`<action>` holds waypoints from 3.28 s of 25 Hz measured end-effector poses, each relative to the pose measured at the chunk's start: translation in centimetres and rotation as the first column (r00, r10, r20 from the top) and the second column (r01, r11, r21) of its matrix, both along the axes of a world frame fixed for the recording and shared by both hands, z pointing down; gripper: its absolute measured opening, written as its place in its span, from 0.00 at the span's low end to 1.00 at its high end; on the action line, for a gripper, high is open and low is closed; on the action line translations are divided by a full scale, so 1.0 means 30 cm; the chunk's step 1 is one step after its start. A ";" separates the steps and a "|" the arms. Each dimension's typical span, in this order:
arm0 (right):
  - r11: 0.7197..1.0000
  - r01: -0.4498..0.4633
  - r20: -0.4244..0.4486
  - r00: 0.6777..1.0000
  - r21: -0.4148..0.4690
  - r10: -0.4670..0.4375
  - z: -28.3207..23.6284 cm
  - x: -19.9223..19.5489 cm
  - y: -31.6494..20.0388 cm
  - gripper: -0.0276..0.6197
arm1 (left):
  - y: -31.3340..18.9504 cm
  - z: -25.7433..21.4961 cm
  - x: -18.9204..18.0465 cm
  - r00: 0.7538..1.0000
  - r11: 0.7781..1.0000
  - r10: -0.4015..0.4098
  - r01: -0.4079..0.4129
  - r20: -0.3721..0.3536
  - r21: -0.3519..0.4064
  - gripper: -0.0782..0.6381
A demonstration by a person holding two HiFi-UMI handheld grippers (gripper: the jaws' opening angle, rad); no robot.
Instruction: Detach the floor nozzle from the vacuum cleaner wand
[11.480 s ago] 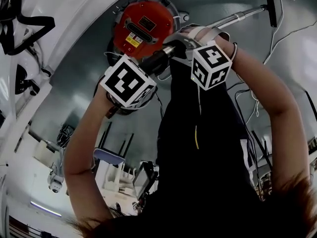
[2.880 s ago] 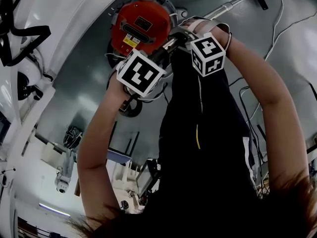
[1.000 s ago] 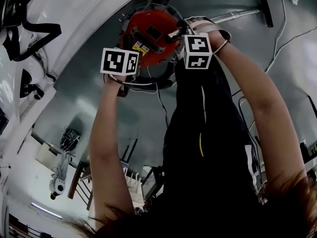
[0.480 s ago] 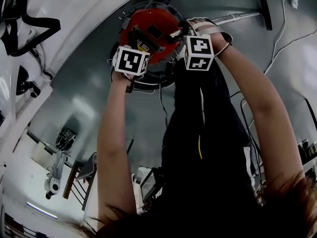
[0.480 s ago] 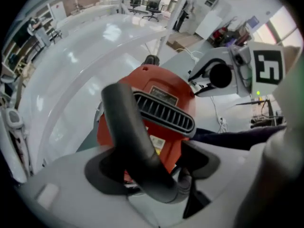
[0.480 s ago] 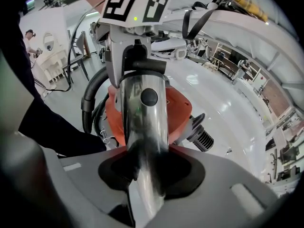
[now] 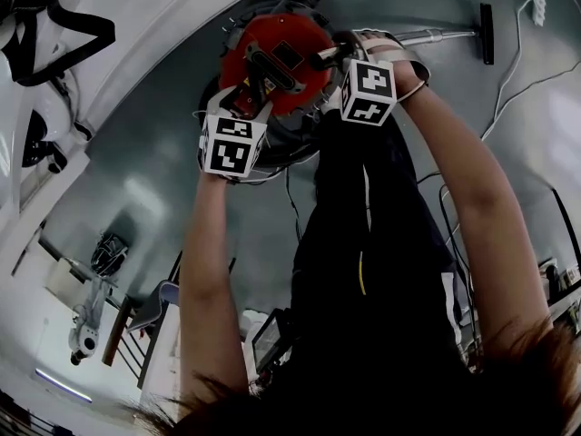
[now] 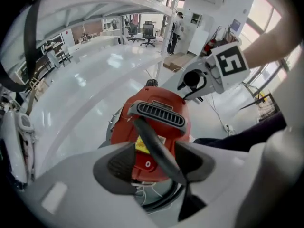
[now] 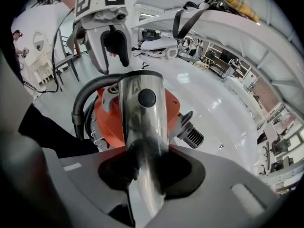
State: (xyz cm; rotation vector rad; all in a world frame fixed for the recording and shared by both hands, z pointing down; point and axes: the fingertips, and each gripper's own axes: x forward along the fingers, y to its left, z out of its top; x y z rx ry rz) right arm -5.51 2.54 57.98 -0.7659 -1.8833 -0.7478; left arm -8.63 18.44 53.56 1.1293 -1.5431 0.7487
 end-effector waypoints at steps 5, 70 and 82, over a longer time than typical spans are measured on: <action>0.986 -0.143 0.007 0.990 0.087 0.143 0.011 -0.120 -0.073 0.27 | 0.013 -0.041 0.002 0.996 0.997 -0.048 0.043 0.081 0.069 0.38; 0.498 -0.547 -0.013 0.682 -0.673 0.731 -0.909 0.565 0.169 0.04 | -0.043 -0.787 0.629 0.876 0.695 -0.479 0.343 0.052 0.631 0.12; 0.514 -0.532 -0.003 0.697 -0.673 0.717 -0.928 0.582 0.177 0.04 | -0.035 -0.814 0.643 0.891 0.716 -0.450 0.317 0.063 0.622 0.12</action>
